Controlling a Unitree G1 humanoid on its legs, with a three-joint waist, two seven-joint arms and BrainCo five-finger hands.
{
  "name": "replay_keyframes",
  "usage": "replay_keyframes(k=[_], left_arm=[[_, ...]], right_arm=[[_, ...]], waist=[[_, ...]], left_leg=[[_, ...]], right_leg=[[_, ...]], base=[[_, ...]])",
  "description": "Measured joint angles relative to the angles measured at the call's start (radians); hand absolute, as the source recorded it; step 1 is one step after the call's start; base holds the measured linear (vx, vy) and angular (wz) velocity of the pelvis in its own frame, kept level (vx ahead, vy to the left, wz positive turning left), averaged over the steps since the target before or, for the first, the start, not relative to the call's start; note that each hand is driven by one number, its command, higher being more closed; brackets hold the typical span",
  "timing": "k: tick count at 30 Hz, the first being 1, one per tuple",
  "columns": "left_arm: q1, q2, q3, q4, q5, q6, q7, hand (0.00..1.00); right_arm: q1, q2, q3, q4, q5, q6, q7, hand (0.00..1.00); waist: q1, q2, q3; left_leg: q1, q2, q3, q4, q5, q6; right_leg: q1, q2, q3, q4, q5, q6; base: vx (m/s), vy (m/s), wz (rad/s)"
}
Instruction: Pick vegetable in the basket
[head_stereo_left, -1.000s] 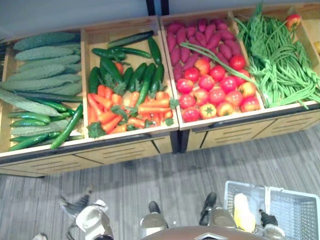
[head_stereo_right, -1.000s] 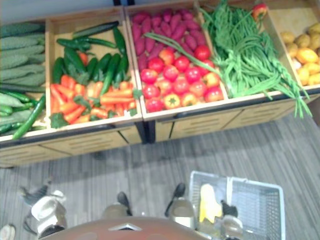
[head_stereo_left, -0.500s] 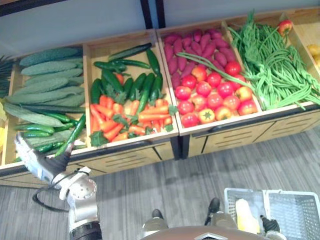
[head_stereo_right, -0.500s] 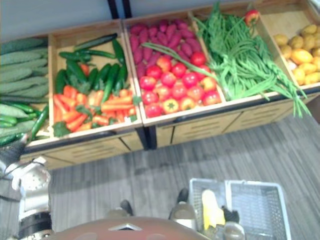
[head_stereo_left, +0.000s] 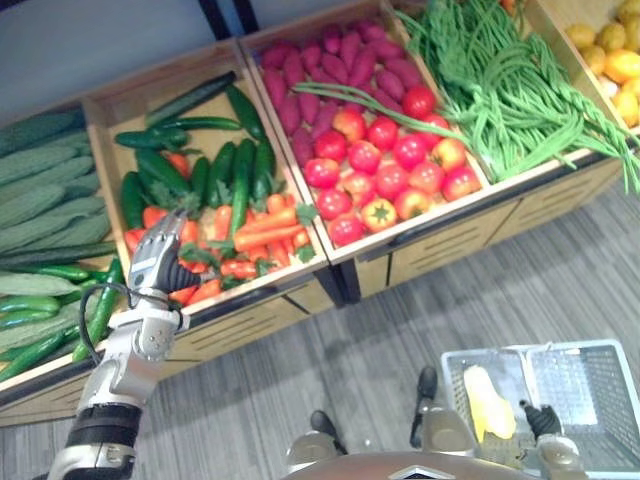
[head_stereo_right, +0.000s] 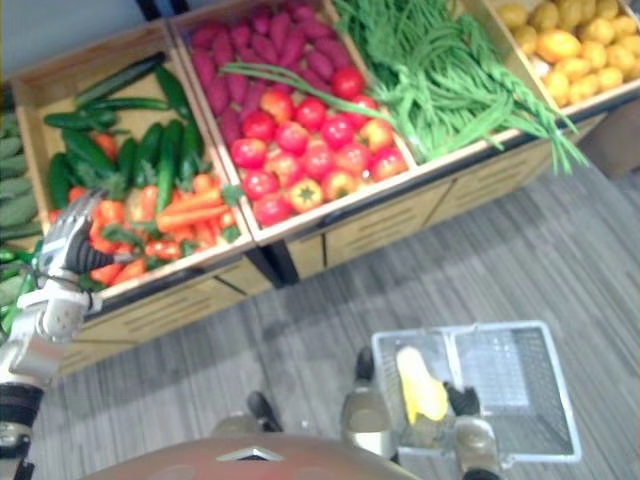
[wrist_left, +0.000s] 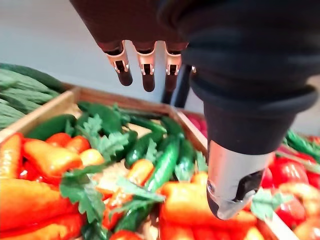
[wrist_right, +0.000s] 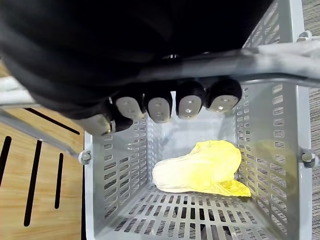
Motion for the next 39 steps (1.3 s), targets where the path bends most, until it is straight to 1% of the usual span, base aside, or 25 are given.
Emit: replay_keyframes(k=[1,3,4,7,10,15,19,24,26,28,31,34,39], left_arm=[[-0.009,0.009,-0.008,0.000,0.000,-0.007,-0.026,0.00],[-0.036,0.025,-0.039,0.000,-0.001,-0.011,-0.052,0.00],[-0.048,0.041,-0.051,0.001,-0.002,-0.025,-0.067,0.00],[-0.076,0.071,-0.086,0.011,-0.004,-0.030,-0.093,0.00],[-0.109,0.072,-0.098,0.038,-0.003,-0.027,-0.103,0.00],[-0.139,0.072,-0.117,0.045,-0.002,-0.016,-0.103,0.00],[-0.193,0.072,-0.116,0.078,0.000,0.025,-0.099,0.00],[-0.208,0.071,-0.116,0.078,0.017,0.036,-0.086,0.00],[-0.225,0.071,-0.113,0.080,0.018,0.050,-0.081,0.00],[-0.247,0.069,-0.112,0.101,0.019,0.063,-0.080,0.00],[-0.261,0.069,-0.111,0.111,0.019,0.068,-0.080,0.00],[-0.275,0.068,-0.109,0.112,0.019,0.070,-0.080,0.00],[-0.278,0.064,-0.096,0.111,0.019,0.072,-0.080,0.00]], right_arm=[[-0.002,-0.002,0.004,-0.003,0.000,0.000,0.004,1.00],[-0.002,-0.002,0.005,-0.003,0.000,0.001,0.007,1.00],[-0.003,-0.003,0.007,-0.003,-0.001,0.001,0.013,1.00],[-0.005,-0.004,0.010,-0.004,-0.003,0.001,0.015,1.00],[-0.009,-0.005,0.016,-0.008,-0.004,0.001,0.015,1.00],[-0.015,-0.007,0.023,-0.026,-0.005,0.001,0.014,1.00],[-0.015,-0.007,0.026,-0.034,-0.013,0.004,0.013,1.00],[-0.015,-0.007,0.030,-0.040,-0.026,0.004,0.013,1.00],[-0.022,-0.007,0.030,-0.043,-0.026,0.004,0.013,1.00],[-0.036,-0.007,0.029,-0.046,-0.026,0.007,0.012,1.00],[-0.043,-0.007,0.025,-0.052,-0.026,0.008,0.012,1.00],[-0.044,-0.005,0.025,-0.055,-0.026,0.007,0.012,1.00],[-0.058,0.000,0.025,-0.055,-0.026,0.007,0.014,1.00]], waist=[[-0.001,0.003,0.002],[-0.001,0.007,0.005],[-0.001,0.007,0.012],[0.000,0.007,0.020],[0.001,0.005,0.032],[0.004,0.007,0.040],[0.006,0.008,0.044],[0.007,0.008,0.055],[0.013,0.007,0.068],[0.025,0.005,0.075],[0.027,0.004,0.090],[0.028,0.001,0.092],[0.030,-0.013,0.108]], left_leg=[[-0.005,0.000,0.002,0.001,-0.002,-0.002],[-0.013,0.000,0.002,0.001,-0.002,-0.003],[-0.013,0.000,0.002,0.001,-0.002,-0.003],[-0.013,-0.001,0.003,0.001,-0.003,-0.005],[-0.015,-0.001,0.007,0.001,-0.005,-0.007],[-0.045,0.000,0.007,0.011,-0.006,-0.007],[-0.044,0.000,0.007,0.013,-0.006,-0.007],[-0.046,0.002,0.008,0.016,-0.006,-0.007],[-0.052,0.004,0.009,0.018,-0.006,-0.007],[-0.076,0.005,0.021,0.022,-0.005,-0.007],[-0.086,0.009,0.026,0.028,-0.005,-0.007],[-0.102,0.010,0.027,0.028,-0.005,-0.007],[-0.106,0.010,0.051,0.030,-0.005,-0.007]], right_leg=[[-0.009,0.001,0.007,0.000,0.001,0.001],[-0.019,0.001,0.010,0.000,0.002,0.001],[-0.020,0.002,0.012,0.000,0.002,0.001],[-0.023,0.002,0.015,0.000,0.002,0.001],[-0.027,0.001,0.019,0.000,0.002,0.001],[-0.058,-0.001,0.022,0.010,0.002,0.001],[-0.058,-0.003,0.022,0.014,0.002,0.001],[-0.060,-0.003,0.023,0.017,0.002,0.001],[-0.070,-0.003,0.025,0.023,0.002,0.001],[-0.104,-0.002,0.036,0.033,0.004,-0.001],[-0.116,0.002,0.046,0.033,0.005,-0.003],[-0.133,0.004,0.049,0.033,0.007,-0.005],[-0.150,0.007,0.081,0.033,0.011,-0.007]], base=[[0.00,-0.028,-0.13],[0.01,-0.031,-0.09],[0.01,-0.029,-0.05],[0.01,-0.029,-0.04],[-0.01,-0.027,-0.03],[-0.02,-0.039,0.00],[-0.02,-0.037,0.01],[-0.03,-0.038,0.00],[-0.05,-0.042,-0.03],[-0.05,-0.048,-0.12],[-0.02,-0.048,-0.08],[-0.01,-0.038,-0.03],[0.01,-0.027,-0.12]])
